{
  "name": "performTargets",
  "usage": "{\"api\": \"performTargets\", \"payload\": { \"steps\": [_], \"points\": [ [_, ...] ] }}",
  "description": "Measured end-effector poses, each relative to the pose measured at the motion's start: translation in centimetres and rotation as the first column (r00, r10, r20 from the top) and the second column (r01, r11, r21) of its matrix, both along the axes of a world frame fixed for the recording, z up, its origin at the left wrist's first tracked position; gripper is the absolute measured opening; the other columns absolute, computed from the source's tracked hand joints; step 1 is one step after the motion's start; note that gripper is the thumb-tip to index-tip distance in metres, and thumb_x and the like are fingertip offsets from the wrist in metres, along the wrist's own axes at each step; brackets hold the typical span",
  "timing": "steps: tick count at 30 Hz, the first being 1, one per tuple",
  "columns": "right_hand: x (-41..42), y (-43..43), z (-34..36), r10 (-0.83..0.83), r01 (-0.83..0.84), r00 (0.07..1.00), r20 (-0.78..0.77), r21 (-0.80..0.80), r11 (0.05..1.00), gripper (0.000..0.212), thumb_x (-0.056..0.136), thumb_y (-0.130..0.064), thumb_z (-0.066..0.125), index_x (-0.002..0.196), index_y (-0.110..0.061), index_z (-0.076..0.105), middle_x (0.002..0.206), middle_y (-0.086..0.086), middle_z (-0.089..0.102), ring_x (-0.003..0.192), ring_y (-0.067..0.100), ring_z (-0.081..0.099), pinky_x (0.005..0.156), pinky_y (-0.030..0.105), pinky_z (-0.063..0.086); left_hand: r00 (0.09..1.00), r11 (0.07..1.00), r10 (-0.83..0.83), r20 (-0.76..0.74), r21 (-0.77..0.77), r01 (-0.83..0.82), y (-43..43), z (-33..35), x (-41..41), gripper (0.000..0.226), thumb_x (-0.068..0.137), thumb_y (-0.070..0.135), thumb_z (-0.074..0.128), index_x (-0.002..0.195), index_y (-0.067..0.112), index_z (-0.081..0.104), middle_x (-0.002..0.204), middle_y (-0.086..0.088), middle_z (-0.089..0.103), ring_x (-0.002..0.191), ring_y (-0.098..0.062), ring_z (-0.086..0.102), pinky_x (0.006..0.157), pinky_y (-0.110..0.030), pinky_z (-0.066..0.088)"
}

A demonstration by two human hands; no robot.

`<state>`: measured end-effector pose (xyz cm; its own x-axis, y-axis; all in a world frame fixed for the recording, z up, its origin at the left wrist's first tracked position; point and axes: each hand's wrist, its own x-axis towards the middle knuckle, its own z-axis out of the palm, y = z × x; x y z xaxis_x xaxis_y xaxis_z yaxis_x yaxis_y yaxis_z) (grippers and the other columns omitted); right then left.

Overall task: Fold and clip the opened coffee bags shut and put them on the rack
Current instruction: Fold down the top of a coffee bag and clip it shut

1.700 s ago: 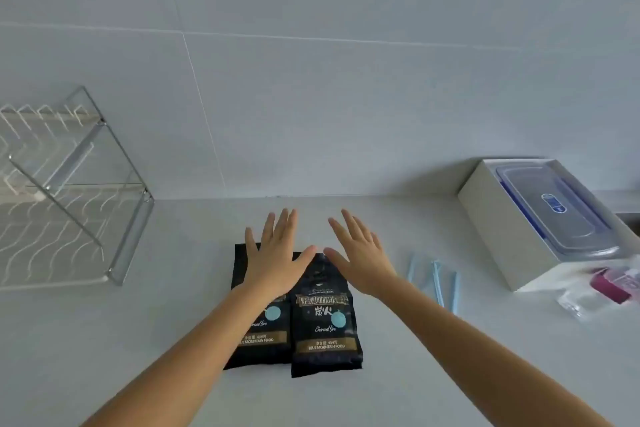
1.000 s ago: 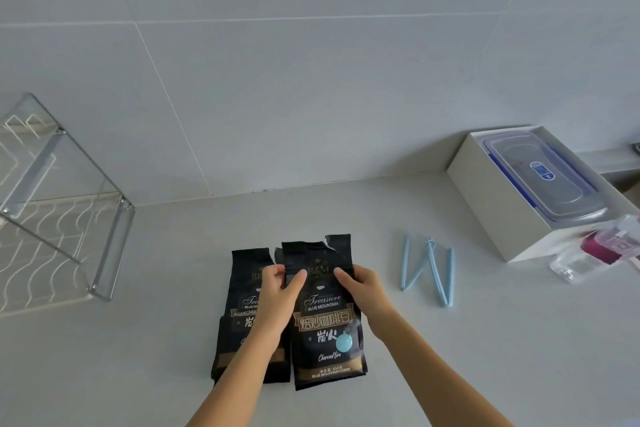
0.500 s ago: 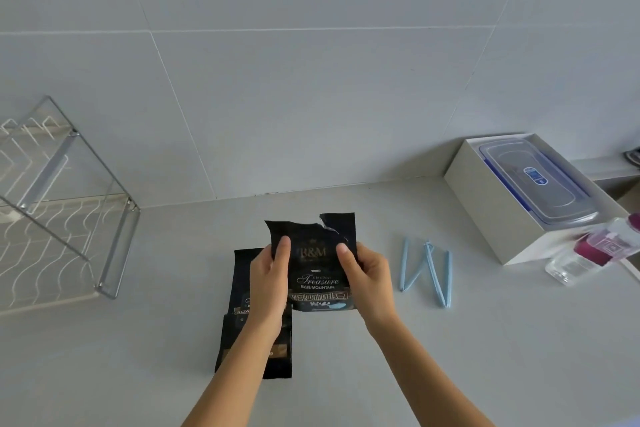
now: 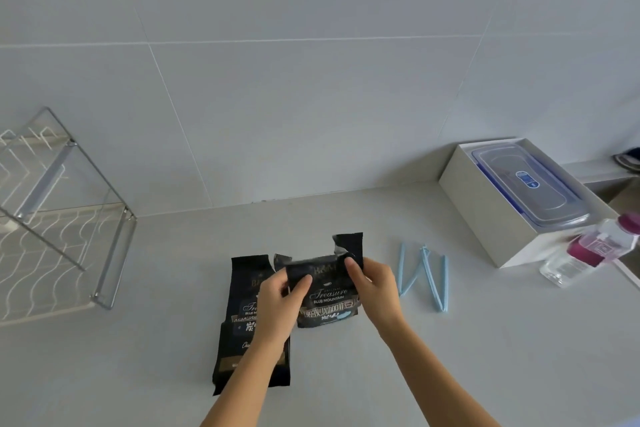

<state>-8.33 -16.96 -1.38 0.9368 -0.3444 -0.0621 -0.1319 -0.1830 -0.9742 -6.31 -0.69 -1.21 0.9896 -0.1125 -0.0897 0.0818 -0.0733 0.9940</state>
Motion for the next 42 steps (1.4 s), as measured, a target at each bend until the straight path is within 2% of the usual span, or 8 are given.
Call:
{"api": "performTargets", "payload": {
  "steps": [4, 7, 11, 15, 20, 32, 35, 42],
  "points": [
    [-0.4, -0.1, -0.5, 0.042, -0.041, 0.999, -0.017, 0.062, 0.997, 0.034, 0.092, -0.028, 0.058, 0.066, -0.005, 0.059, 0.063, 0.012, 0.057, 0.064, 0.021, 0.054, 0.057, 0.035, 0.044, 0.999, 1.000, -0.014, -0.048, -0.011, 0.014, 0.4, 0.1, 0.4, 0.013, 0.084, 0.017, 0.064, 0.082, 0.029, 0.068, 0.084, 0.005, 0.074, 0.087, -0.011, 0.069, 0.065, -0.018, 0.054],
    [-0.2, -0.2, -1.0, 0.011, -0.004, 0.996, -0.088, 0.074, 0.997, 0.040, 0.091, -0.025, 0.059, 0.062, 0.002, 0.049, 0.061, 0.009, 0.046, 0.063, 0.020, 0.043, 0.059, 0.034, 0.034, 0.995, 0.999, -0.034, -0.098, -0.017, 0.033, -0.1, -0.6, -0.1, 0.014, 0.085, 0.016, 0.064, 0.082, 0.029, 0.069, 0.087, 0.003, 0.074, 0.089, -0.013, 0.068, 0.067, -0.019, 0.054],
    [0.0, -0.6, -0.1, 0.058, -0.053, 0.997, -0.051, 0.094, 0.994, 0.028, 0.092, -0.025, 0.059, 0.068, -0.012, 0.066, 0.061, -0.004, 0.063, 0.062, 0.011, 0.058, 0.057, 0.024, 0.046, 0.996, 1.000, -0.022, -0.089, -0.022, 0.020, 0.7, -0.5, 0.7, 0.012, 0.083, 0.023, 0.065, 0.080, 0.033, 0.070, 0.084, 0.006, 0.075, 0.084, -0.008, 0.069, 0.063, -0.018, 0.055],
    [0.3, -0.5, -0.2, 0.073, -0.063, 0.989, -0.132, 0.083, 0.995, 0.043, 0.092, -0.027, 0.057, 0.075, 0.013, 0.055, 0.067, 0.013, 0.054, 0.064, 0.022, 0.050, 0.061, 0.036, 0.039, 0.983, 0.999, -0.046, -0.178, -0.012, 0.044, 0.7, -1.2, 0.6, 0.008, 0.086, 0.026, 0.061, 0.086, 0.025, 0.069, 0.089, 0.005, 0.074, 0.084, -0.008, 0.069, 0.056, -0.010, 0.051],
    [0.4, -0.5, 0.3, 0.088, -0.081, 0.992, -0.087, 0.078, 0.994, 0.045, 0.093, -0.027, 0.056, 0.080, 0.016, 0.052, 0.069, 0.014, 0.054, 0.066, 0.023, 0.050, 0.061, 0.038, 0.038, 0.991, 0.998, -0.064, -0.115, 0.004, 0.065, 0.9, -0.7, 0.7, 0.016, 0.087, 0.020, 0.061, 0.081, 0.034, 0.067, 0.082, 0.010, 0.075, 0.084, -0.006, 0.069, 0.058, -0.012, 0.053],
    [-1.3, -1.0, -1.5, 0.014, -0.014, 1.000, -0.002, 0.081, 0.997, 0.034, 0.091, -0.030, 0.057, 0.070, -0.004, 0.056, 0.060, 0.002, 0.057, 0.058, 0.016, 0.054, 0.053, 0.032, 0.044, 0.998, 0.998, -0.048, -0.034, -0.052, 0.046, 0.3, -1.5, -1.1, 0.009, 0.084, 0.023, 0.064, 0.084, 0.027, 0.072, 0.086, 0.002, 0.075, 0.084, -0.014, 0.070, 0.069, -0.029, 0.059],
    [-1.4, -0.4, -1.8, -0.005, 0.011, 0.999, -0.039, 0.157, 0.988, 0.025, 0.093, -0.025, 0.056, 0.073, -0.013, 0.064, 0.066, -0.001, 0.067, 0.066, 0.015, 0.064, 0.055, 0.026, 0.052, 1.000, 0.996, 0.000, 0.002, 0.093, 0.000, -0.1, -1.9, -0.5, 0.007, 0.085, 0.025, 0.063, 0.082, 0.024, 0.069, 0.082, 0.001, 0.074, 0.084, -0.016, 0.068, 0.073, -0.035, 0.058],
    [-1.9, -0.6, -2.4, 0.187, -0.165, 0.977, -0.100, 0.196, 0.967, 0.018, 0.075, -0.027, 0.077, 0.089, -0.025, 0.065, 0.080, -0.005, 0.076, 0.079, 0.012, 0.072, 0.061, 0.019, 0.056, 0.975, 0.969, -0.157, -0.155, 0.167, 0.182, 0.1, -2.9, 0.1, 0.026, 0.076, 0.033, 0.072, 0.099, 0.034, 0.058, 0.098, 0.016, 0.064, 0.091, -0.001, 0.061, 0.061, -0.011, 0.049]
  ]
}}
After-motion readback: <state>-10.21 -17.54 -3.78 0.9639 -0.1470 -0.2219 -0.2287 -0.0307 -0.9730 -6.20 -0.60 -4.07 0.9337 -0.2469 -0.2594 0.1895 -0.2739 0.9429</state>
